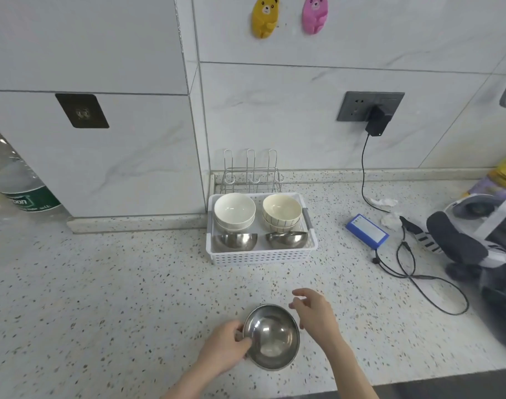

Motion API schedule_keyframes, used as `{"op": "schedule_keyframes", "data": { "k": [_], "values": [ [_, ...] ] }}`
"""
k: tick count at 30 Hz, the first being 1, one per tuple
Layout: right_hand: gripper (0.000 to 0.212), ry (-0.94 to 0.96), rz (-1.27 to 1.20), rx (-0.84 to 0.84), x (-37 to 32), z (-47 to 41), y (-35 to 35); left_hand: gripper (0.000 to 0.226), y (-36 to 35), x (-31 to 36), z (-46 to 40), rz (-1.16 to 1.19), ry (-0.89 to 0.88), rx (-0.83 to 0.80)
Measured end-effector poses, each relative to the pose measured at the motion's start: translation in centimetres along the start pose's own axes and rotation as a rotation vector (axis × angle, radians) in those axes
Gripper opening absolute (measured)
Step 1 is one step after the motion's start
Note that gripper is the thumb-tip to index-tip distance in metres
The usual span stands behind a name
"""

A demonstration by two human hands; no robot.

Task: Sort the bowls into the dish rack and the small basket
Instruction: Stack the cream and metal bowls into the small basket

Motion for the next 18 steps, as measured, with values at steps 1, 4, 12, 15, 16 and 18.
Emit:
{"op": "schedule_keyframes", "data": {
  "k": [1, 4, 12, 15, 16, 18],
  "values": [
    [0.027, 0.003, -0.013, -0.009, 0.0, 0.1, 0.1, 0.008, 0.1, 0.1, 0.0, 0.044, 0.007, 0.006],
    [0.024, 0.030, -0.060, -0.022, -0.4, 0.4, 0.5, 0.010, 1.3, 0.6, 0.1, 0.192, 0.030, 0.031],
    [0.031, 0.215, -0.314, -0.160, -5.4, 1.8, 0.2, 0.015, 6.1, 1.8, -0.2, 0.557, 0.145, 0.088],
    [0.034, 0.283, -0.377, -0.245, -7.5, 2.0, -0.1, 0.017, 7.9, 2.5, -0.6, 0.578, 0.164, 0.085],
    [0.036, 0.287, -0.374, -0.269, -7.9, 2.0, -0.1, 0.018, 8.5, 2.6, -0.7, 0.575, 0.169, 0.075],
    [0.044, 0.288, -0.343, -0.311, -8.5, 1.8, -0.2, 0.020, 9.4, 2.5, -1.1, 0.559, 0.179, 0.044]
  ]
}}
Point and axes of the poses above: each hand's wrist, its own z-axis away from the middle knuckle, its own y-axis out of the back of the hand, x = y × z, the point moved 9 cm from there along -z, towards the middle knuckle, and after that the axes turned 2 degrees about x, right-handed, at the moved point
